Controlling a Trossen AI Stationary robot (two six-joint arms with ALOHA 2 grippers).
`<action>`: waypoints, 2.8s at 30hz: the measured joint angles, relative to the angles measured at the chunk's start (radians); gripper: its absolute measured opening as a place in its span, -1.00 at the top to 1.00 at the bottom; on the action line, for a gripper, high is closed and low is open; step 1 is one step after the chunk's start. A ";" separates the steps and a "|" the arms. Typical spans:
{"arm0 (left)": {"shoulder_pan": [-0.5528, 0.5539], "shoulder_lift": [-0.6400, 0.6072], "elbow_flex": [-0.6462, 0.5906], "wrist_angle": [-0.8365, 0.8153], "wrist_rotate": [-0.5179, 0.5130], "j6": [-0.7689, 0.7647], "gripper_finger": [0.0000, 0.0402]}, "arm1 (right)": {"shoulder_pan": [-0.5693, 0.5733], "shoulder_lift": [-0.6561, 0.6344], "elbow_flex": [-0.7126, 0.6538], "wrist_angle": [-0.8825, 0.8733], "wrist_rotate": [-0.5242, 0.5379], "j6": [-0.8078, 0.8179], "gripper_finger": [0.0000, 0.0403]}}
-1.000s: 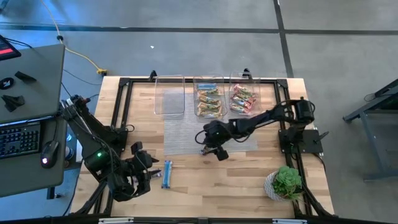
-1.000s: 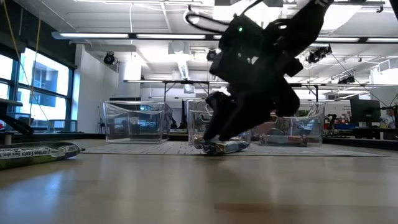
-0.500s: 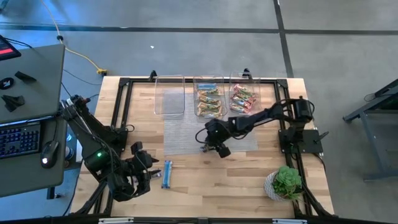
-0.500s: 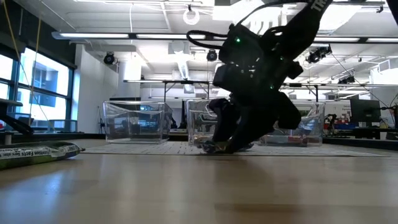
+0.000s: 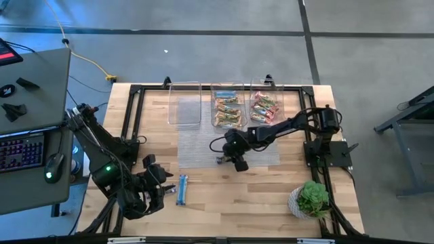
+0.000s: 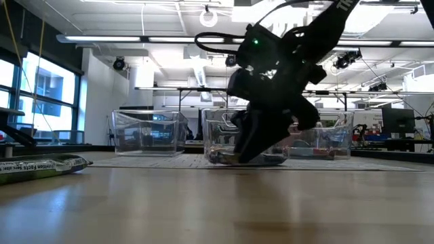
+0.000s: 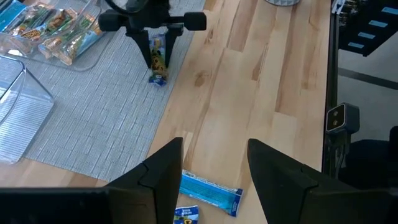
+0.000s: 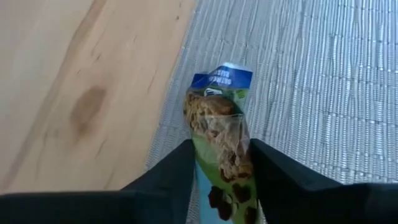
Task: Pick and place Granola Bars by type
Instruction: Put the blue granola bar into the left transparent bin
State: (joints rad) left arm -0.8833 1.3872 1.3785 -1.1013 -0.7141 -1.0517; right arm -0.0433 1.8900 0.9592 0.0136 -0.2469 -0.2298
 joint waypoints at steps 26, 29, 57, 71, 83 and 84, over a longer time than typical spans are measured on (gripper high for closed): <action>0.000 0.000 0.000 -0.001 -0.037 0.035 0.13 | -0.257 0.358 0.777 0.254 0.078 0.097 0.53; -0.001 0.000 0.000 0.001 -0.025 0.029 0.13 | -0.260 0.445 0.869 0.145 0.079 0.099 0.53; 0.000 0.001 0.000 0.001 0.070 -0.010 0.13 | -0.176 0.409 0.955 -0.077 0.225 -0.003 0.15; -0.001 0.136 0.000 0.047 0.303 -0.079 0.13 | -0.045 -0.045 0.959 -0.534 0.223 0.059 0.24; 0.142 0.288 0.000 -0.145 0.433 -0.260 0.13 | 0.066 -0.111 0.957 -0.727 0.226 0.143 0.25; 0.154 0.291 0.000 -0.154 0.467 -0.228 0.13 | 0.073 -0.111 0.957 -0.726 0.226 0.144 0.26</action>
State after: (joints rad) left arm -0.7297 1.6779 1.3787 -1.2552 -0.2476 -1.2793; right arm 0.0293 1.7794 1.9160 -0.7128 -0.0213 -0.0859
